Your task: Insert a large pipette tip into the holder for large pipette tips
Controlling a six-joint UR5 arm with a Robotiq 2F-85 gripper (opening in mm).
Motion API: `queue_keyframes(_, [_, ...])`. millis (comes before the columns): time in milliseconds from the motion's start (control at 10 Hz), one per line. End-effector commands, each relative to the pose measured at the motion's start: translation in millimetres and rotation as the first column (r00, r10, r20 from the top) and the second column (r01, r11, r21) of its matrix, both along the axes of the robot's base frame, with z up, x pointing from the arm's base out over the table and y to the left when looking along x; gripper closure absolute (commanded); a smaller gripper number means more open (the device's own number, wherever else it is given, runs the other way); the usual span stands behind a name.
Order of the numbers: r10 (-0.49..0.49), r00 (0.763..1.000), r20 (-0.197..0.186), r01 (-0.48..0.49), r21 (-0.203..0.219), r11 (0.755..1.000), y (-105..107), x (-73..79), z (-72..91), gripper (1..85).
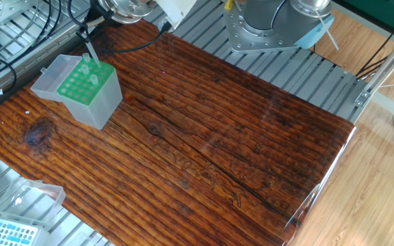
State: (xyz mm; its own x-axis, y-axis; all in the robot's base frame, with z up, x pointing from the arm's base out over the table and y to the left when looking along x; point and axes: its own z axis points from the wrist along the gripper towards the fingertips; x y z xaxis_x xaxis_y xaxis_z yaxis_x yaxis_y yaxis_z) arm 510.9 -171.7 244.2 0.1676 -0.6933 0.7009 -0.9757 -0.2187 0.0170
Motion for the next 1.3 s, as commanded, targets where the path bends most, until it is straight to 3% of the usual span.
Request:
queue_keyframes(0, [-0.013,1.0,-0.001,0.013,0.017,1.0,1.8,-1.9,-3.2,69.3])
queue_keyframes(400, [-0.014,1.0,-0.021,0.014,0.022,1.0,3.3,-4.3,-4.2,55.3])
queue_keyframes(1000, [-0.02,1.0,-0.021,0.021,0.048,0.999,4.1,-5.4,-4.6,53.7])
queue_keyframes(1100, [-0.051,0.999,0.019,0.048,0.12,0.992,13.4,-2.9,-4.6,56.3])
queue_keyframes(1200, [-0.157,0.986,0.049,0.14,0.25,0.958,31.9,-10.2,-5.4,58.0])
